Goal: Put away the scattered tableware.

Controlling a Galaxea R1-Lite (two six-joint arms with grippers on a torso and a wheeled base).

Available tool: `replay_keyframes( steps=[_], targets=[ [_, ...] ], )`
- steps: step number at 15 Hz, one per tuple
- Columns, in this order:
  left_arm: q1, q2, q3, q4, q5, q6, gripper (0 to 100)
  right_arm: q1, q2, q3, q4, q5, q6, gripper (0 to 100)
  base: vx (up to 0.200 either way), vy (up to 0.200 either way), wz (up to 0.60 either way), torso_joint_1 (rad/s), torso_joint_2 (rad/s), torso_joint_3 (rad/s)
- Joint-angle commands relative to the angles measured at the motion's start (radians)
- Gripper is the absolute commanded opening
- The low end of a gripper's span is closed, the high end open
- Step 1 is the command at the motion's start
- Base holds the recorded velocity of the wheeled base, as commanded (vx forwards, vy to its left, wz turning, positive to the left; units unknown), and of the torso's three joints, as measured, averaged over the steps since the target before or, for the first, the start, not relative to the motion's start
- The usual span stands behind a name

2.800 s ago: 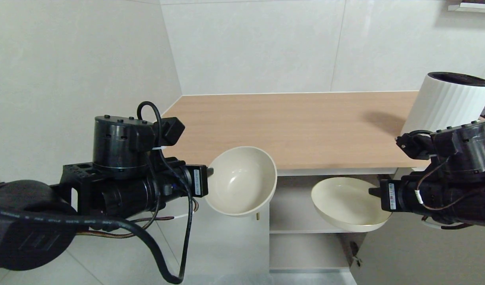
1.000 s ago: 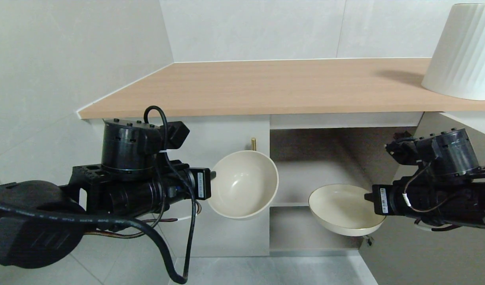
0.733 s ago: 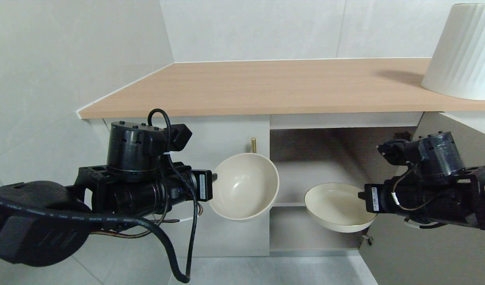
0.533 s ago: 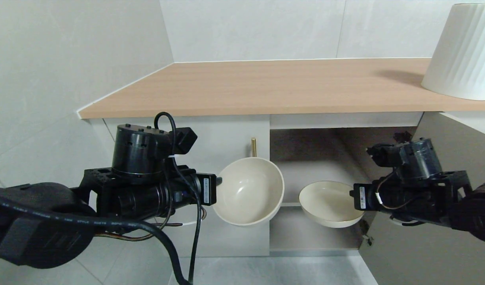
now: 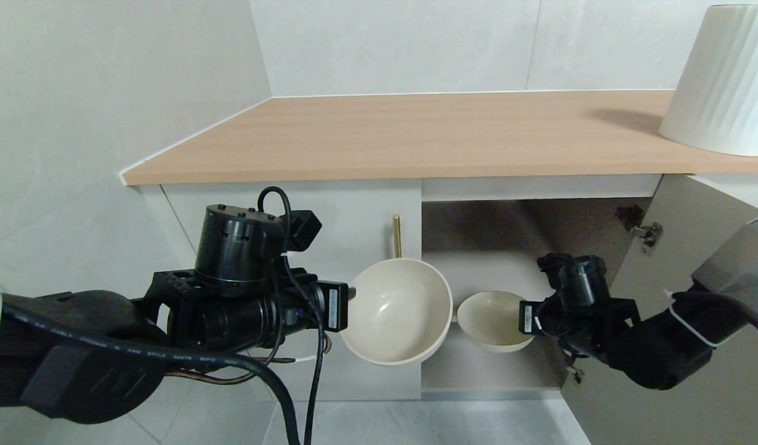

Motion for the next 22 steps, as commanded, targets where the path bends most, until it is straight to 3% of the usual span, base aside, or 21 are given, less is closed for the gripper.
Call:
replay_keyframes(
  steps=[1, 15, 22],
  targets=[
    [-0.001, 0.009, 0.0, -0.001, 0.0, 0.0, 0, -0.037, 0.153, -0.049, -0.067, -0.004, -0.004, 0, 0.0, 0.0, 0.0, 0.0, 0.0, 0.0],
    [-0.011, 0.025, 0.0, -0.001, 0.003, 0.0, 0, -0.095, 0.363, -0.407, 0.031, -0.156, -0.011, 0, 0.0, 0.0, 0.0, 0.0, 0.0, 0.0],
    [-0.011, 0.025, 0.0, -0.001, 0.002, 0.0, 0, -0.107, 0.396, -0.471, 0.031, -0.196, -0.011, 0, 0.0, 0.0, 0.0, 0.0, 0.0, 0.0]
  ],
)
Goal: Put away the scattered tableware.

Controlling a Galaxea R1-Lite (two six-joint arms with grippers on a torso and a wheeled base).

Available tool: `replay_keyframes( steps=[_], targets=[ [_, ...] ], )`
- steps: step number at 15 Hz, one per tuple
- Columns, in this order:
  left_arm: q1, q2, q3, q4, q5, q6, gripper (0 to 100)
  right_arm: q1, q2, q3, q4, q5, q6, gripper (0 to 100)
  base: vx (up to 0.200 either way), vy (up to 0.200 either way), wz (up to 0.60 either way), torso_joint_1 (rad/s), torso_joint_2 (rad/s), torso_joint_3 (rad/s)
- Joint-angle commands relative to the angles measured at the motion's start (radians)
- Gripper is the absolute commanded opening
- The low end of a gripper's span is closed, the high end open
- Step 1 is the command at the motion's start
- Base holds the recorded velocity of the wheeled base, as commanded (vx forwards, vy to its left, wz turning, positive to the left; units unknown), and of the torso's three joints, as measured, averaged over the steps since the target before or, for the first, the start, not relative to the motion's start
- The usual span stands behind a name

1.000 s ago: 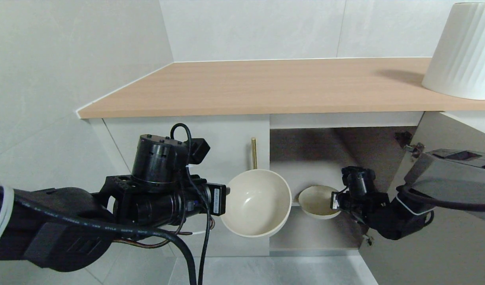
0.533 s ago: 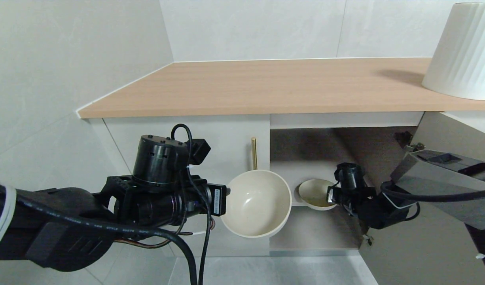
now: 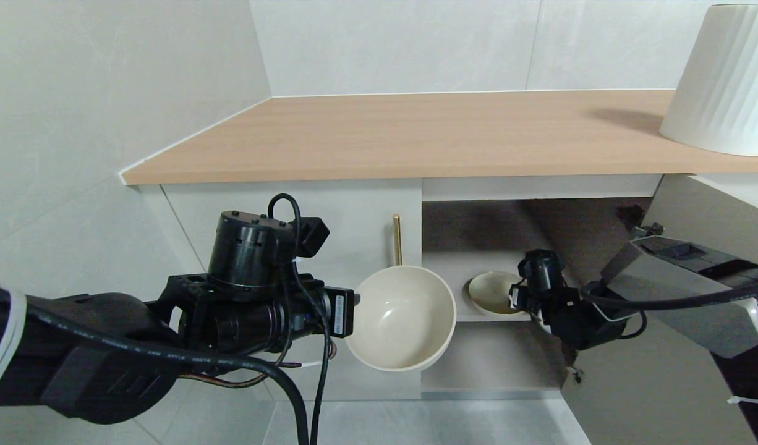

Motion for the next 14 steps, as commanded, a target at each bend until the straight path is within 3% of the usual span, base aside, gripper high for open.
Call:
replay_keyframes(
  steps=[1, 14],
  targets=[
    [-0.001, 0.0, 0.0, -0.001, 0.0, -0.001, 0, -0.001, 0.01, -0.013, -0.001, 0.0, 0.0, 0, 0.0, 0.0, 0.0, 0.0, 0.0, 0.0],
    [-0.015, 0.003, 0.005, -0.001, 0.002, -0.002, 0, -0.003, 0.045, -0.079, -0.002, -0.04, 0.004, 0, 0.0, 0.0, 0.0, 0.0, 0.0, 0.0]
  ],
)
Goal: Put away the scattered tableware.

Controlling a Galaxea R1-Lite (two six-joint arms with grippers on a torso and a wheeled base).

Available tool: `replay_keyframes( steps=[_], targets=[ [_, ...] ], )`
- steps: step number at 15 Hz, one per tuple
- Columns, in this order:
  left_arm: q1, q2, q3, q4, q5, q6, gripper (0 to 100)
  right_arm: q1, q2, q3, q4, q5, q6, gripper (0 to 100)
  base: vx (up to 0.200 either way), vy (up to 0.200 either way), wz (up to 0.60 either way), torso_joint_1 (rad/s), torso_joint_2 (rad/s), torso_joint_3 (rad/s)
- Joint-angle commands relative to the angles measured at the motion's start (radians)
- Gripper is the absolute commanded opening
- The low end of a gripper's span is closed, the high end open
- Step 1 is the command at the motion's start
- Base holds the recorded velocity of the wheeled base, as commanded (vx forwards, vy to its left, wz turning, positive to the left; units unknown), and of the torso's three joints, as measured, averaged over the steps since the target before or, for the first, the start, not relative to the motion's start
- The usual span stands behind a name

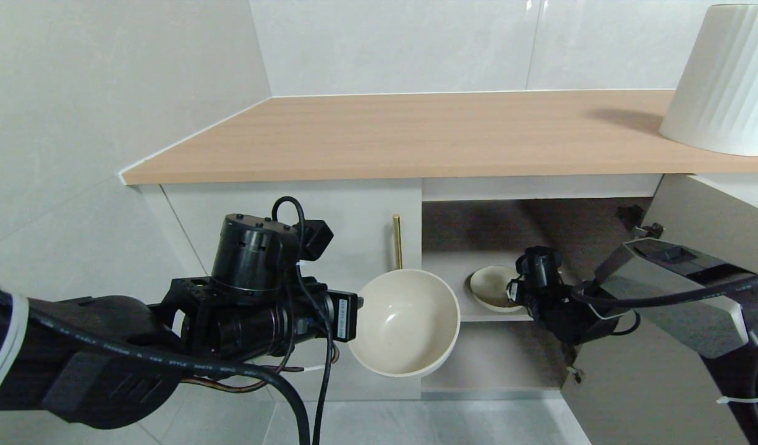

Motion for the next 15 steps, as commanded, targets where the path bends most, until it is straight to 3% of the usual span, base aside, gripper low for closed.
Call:
replay_keyframes(
  steps=[1, 2, 8, 12, 15],
  targets=[
    [0.0, 0.003, 0.0, -0.001, 0.001, -0.001, 0, 0.0, 0.001, 0.0, -0.001, -0.001, 0.001, 0, 0.0, 0.0, 0.0, 0.0, 0.0, 0.0],
    [0.0, 0.004, 0.0, -0.001, 0.001, -0.001, 0, 0.0, 0.001, 0.0, -0.002, -0.001, 0.001, 100, 0.0, 0.0, 0.0, 0.0, 0.0, 0.0],
    [-0.005, 0.02, -0.002, -0.002, 0.001, -0.001, 0, 0.007, -0.096, 0.098, -0.007, 0.003, 0.032, 100, 0.0, 0.0, 0.0, 0.0, 0.0, 0.0],
    [-0.037, 0.058, -0.005, -0.002, 0.022, -0.001, 0, 0.077, -0.335, 0.38, -0.022, 0.071, 0.052, 100, 0.0, 0.0, 0.0, 0.0, 0.0, 0.0],
    [-0.08, 0.106, -0.006, -0.002, 0.05, 0.002, 0, 0.157, -0.579, 0.507, 0.042, 0.163, 0.051, 100, 0.0, 0.0, 0.0, 0.0, 0.0, 0.0]
  ],
)
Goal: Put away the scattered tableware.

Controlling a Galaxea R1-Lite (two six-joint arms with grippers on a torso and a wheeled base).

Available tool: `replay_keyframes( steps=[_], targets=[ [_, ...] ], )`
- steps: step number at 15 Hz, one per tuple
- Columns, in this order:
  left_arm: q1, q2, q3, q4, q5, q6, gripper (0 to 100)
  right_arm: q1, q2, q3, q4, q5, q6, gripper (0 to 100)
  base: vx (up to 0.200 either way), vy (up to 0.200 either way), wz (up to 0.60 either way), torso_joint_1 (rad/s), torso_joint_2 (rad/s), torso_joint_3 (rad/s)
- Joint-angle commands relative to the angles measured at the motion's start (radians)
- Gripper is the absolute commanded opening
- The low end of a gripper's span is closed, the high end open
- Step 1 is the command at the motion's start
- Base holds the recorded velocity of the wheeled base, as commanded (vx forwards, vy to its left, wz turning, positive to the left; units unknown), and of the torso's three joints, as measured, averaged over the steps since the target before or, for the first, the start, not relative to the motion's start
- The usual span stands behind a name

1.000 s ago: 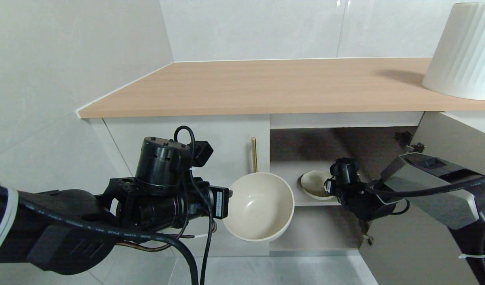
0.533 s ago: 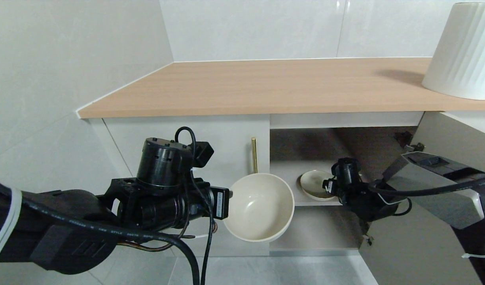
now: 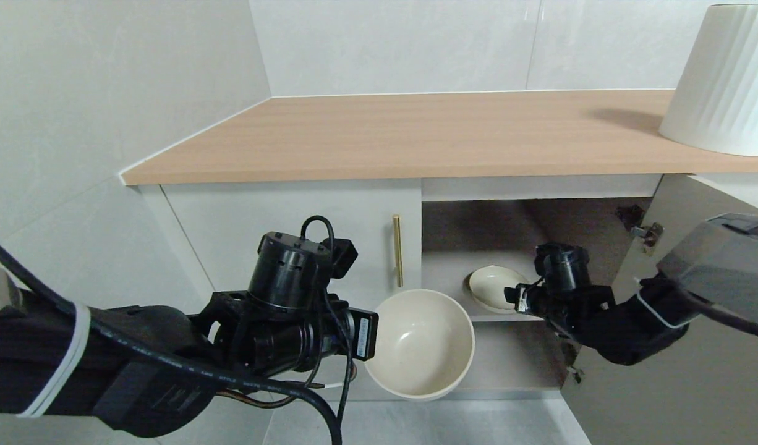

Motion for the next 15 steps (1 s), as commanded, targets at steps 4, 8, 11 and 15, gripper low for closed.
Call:
replay_keyframes(
  steps=[4, 8, 11, 15],
  targets=[
    [-0.083, 0.137, -0.03, -0.001, 0.138, 0.001, 0, 0.127, -0.553, 0.135, 0.379, 0.273, 0.005, 100, 0.0, 0.0, 0.0, 0.0, 0.0, 0.0],
    [-0.116, 0.14, -0.025, -0.034, 0.171, 0.001, 0, 0.243, -0.581, 0.16, 0.497, 0.351, -0.001, 100, 0.0, 0.0, 0.0, 0.0, 0.0, 0.0],
    [-0.135, 0.133, -0.022, -0.035, 0.188, -0.001, 0, 0.273, -0.494, 0.161, 0.497, 0.335, 0.001, 100, 0.0, 0.0, 0.0, 0.0, 0.0, 0.0],
    [-0.153, 0.134, -0.016, -0.035, 0.2, 0.002, 0, 0.298, -0.394, 0.155, 0.479, 0.259, 0.008, 100, 0.0, 0.0, 0.0, 0.0, 0.0, 0.0]
  ],
)
